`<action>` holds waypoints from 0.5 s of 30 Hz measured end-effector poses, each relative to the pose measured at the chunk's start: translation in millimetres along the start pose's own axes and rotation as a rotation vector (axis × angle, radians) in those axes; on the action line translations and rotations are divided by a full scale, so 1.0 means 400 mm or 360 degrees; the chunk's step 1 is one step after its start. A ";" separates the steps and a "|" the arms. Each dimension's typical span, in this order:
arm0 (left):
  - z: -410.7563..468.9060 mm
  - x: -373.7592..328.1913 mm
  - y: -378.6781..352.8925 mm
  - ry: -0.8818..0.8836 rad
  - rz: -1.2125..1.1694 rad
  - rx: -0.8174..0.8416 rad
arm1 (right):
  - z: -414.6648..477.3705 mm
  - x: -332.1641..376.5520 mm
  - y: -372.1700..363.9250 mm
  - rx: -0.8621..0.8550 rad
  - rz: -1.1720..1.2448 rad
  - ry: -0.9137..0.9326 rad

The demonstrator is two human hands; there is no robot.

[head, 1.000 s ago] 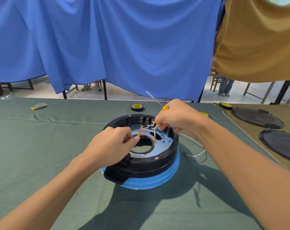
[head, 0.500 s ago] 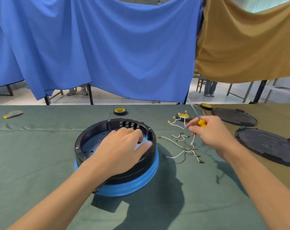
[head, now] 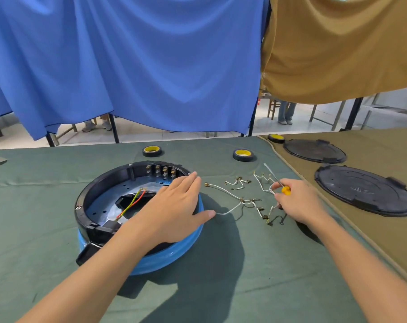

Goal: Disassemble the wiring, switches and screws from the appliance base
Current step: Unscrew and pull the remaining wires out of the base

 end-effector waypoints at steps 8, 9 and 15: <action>-0.025 0.003 0.042 -0.0023 -0.0035 -0.0249 | -0.042 0.028 0.042 -0.0299 -0.0050 0.0093; -0.034 0.009 0.055 -0.0029 -0.0014 -0.0277 | -0.061 0.048 0.049 -0.0305 -0.0016 0.0137; -0.118 0.136 0.125 0.0174 -0.0028 -0.0376 | -0.249 0.221 -0.029 0.0240 0.0118 0.0253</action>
Point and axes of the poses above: each hand's wrist, its own z-axis towards the middle knuckle, its own y-axis out of the back of the hand, x = y × z, the point moved 7 cm from there along z, towards the middle knuckle, and after that the axes turned 15 degrees about -y, right-handed, at the moved point
